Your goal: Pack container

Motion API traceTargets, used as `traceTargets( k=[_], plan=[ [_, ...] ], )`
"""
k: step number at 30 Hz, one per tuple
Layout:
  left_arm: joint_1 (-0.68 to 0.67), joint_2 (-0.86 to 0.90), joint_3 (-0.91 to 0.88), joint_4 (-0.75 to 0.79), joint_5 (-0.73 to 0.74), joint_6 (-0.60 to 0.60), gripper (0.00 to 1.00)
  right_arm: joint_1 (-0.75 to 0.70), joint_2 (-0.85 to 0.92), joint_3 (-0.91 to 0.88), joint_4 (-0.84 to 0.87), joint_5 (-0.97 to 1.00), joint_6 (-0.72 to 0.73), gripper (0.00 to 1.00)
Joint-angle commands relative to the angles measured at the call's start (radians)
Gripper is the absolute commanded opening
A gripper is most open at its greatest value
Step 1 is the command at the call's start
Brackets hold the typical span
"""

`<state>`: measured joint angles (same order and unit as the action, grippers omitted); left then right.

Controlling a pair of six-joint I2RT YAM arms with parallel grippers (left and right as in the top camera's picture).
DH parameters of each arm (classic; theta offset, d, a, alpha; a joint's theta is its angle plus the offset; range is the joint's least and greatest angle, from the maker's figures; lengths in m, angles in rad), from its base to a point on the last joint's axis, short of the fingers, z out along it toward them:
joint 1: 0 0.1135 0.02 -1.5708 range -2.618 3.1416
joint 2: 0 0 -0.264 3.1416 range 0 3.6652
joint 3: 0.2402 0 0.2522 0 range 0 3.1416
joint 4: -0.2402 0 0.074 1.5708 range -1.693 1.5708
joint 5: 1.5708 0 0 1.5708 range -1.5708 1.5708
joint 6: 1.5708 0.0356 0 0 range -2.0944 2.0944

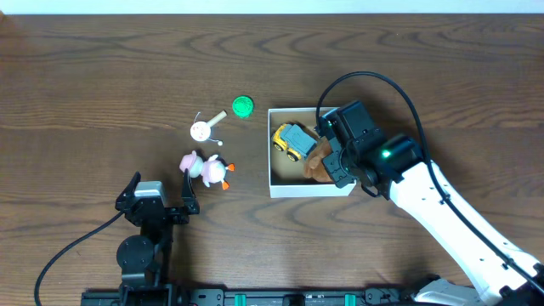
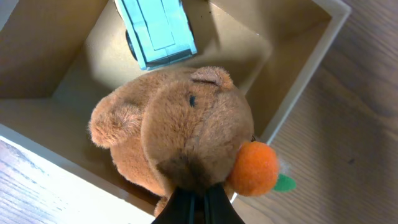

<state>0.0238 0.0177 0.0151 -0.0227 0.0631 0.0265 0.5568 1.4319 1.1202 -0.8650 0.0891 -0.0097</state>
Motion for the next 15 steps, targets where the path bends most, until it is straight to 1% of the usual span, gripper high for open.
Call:
traceTargets(
  k=[1,6,8,11,15],
  plan=[
    [-0.003,0.000,-0.011,-0.042,0.004,-0.001,0.98,0.007,0.024,0.013,0.010,-0.010,-0.015,0.01],
    [-0.003,0.000,-0.011,-0.042,0.004,-0.001,0.98,0.007,0.052,0.013,0.019,0.015,-0.014,0.03],
    [-0.003,0.000,-0.011,-0.042,0.004,-0.001,0.98,0.007,0.061,0.013,0.024,0.045,-0.014,0.13],
    [-0.003,0.000,-0.011,-0.042,0.004,-0.001,0.98,0.007,0.073,0.013,0.045,0.080,-0.014,0.20],
    [-0.003,0.000,-0.011,-0.042,0.004,-0.001,0.98,0.007,0.074,0.013,0.087,0.113,-0.014,0.21]
  ],
)
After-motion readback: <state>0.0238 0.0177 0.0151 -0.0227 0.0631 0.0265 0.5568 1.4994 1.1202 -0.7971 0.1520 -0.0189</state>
